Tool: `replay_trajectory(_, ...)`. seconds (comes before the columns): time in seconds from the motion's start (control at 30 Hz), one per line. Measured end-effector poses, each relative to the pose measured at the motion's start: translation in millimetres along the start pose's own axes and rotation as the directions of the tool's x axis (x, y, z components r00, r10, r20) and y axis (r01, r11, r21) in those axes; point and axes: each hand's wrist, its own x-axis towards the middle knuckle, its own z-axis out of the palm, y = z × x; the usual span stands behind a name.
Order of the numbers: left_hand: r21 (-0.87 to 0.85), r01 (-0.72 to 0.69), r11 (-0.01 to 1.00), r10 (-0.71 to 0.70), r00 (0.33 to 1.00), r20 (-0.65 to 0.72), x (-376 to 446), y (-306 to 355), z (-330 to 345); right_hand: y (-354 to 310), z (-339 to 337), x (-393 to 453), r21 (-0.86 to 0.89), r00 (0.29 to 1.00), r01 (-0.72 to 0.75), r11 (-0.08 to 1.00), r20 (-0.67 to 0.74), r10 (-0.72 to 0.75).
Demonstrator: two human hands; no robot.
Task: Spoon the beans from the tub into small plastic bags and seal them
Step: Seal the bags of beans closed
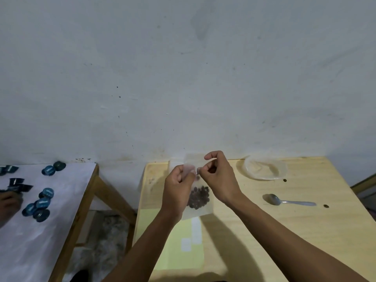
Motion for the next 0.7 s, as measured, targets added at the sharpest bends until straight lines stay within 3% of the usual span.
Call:
replay_trajectory(0.1, -0.004, -0.001, 1.0, 0.001, 0.999, -0.05, 3, 1, 0, 2, 2, -2, -0.043, 0.996, -0.033, 0.999, -0.083, 0.03)
replay_trajectory(0.17, -0.015, 0.001, 1.0, -0.002, 0.997, -0.075, 5, 1, -1, 4, 0, -3, -0.015, 0.986, -0.131, 0.991, -0.11, 0.129)
replay_trajectory(0.23, -0.027, 0.014, 1.0, -0.016, 0.997, -0.082, 6, 1, -2, 3, -3, -3, 0.147, 0.964, -0.263, 0.953, -0.002, 0.266)
replay_trajectory(0.3, -0.02, 0.03, 0.999, -0.032, 0.996, -0.089, 6, -2, -2, 4, -6, -4, 0.259, 0.939, -0.34, 0.904, 0.137, 0.314)
replay_trajectory(0.4, 0.032, 0.041, 0.999, -0.038, 0.994, -0.103, 4, -7, -2, 10, -5, -7, 0.312, 0.929, -0.37, 0.875, 0.144, 0.342)
replay_trajectory(0.57, 0.066, 0.124, 0.99, -0.115, 0.986, -0.124, 7, -21, -4, 29, -1, -11, 0.307, 0.903, -0.427, 0.85, 0.195, 0.384)
replay_trajectory(0.7, 0.096, 0.177, 0.979, -0.156, 0.968, -0.196, 19, -35, -13, 52, -2, -21, 0.183, 0.85, -0.488, 0.854, 0.32, 0.417)
